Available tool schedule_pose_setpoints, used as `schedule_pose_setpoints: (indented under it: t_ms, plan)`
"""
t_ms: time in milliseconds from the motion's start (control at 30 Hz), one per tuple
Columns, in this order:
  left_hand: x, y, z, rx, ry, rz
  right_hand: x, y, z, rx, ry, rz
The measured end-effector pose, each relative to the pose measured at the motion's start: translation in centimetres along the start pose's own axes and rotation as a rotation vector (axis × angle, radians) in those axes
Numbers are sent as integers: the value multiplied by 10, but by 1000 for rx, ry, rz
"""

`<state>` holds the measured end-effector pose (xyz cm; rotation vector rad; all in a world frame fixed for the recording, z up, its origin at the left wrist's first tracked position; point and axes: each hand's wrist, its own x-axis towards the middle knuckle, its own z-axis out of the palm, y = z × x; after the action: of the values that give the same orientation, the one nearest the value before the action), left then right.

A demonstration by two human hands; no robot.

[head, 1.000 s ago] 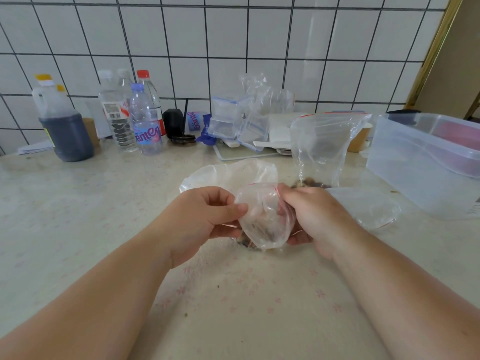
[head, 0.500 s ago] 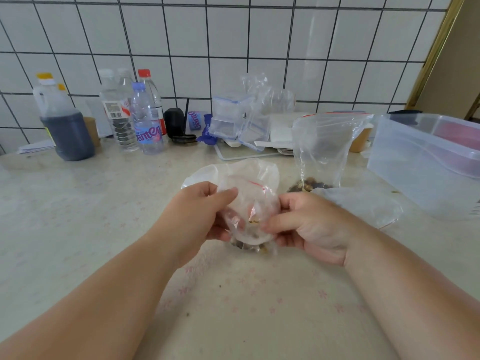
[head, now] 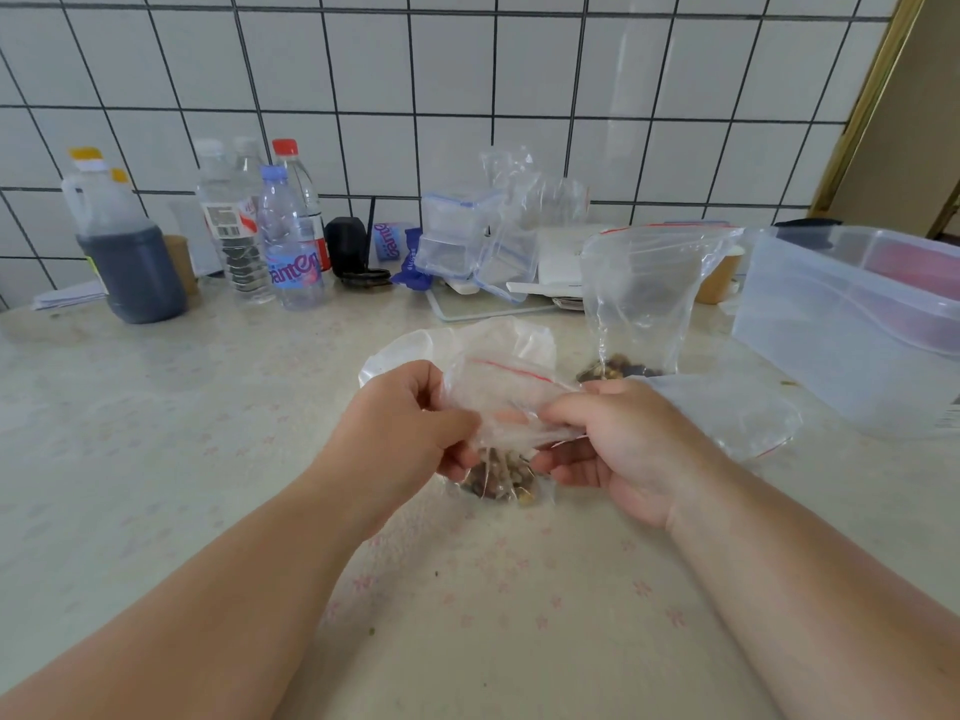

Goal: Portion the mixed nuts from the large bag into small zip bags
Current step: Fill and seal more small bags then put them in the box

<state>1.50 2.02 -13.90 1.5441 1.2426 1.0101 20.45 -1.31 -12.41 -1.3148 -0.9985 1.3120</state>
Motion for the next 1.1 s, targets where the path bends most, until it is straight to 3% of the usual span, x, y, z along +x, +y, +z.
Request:
schedule_pose_setpoints:
  t_ms: [167, 300, 400, 633, 767, 867, 1000, 1100]
  plan:
    - [-4, 3, 0, 151, 89, 3, 1, -4, -3, 192, -35, 52]
    - [-2, 2, -1, 127, 71, -16, -2, -6, -7, 293, -188, 63]
    - [-3, 2, -1, 97, 26, -35, 1, -2, -3, 283, -166, -15]
    - [0, 3, -3, 73, 89, -24, 4, 11, 2, -225, -5, -202]
    - [3, 2, -5, 39, 170, -45, 9, 14, -5, -594, 221, -259]
    - [4, 1, -6, 112, 249, -5, 13, 13, -13, -610, 351, -267]
    - [0, 4, -5, 218, 178, 68, 12, 10, -14, -564, 382, -306]
    - [-2, 10, -8, -91, -5, -23, 6, 4, -10, -477, 297, -298]
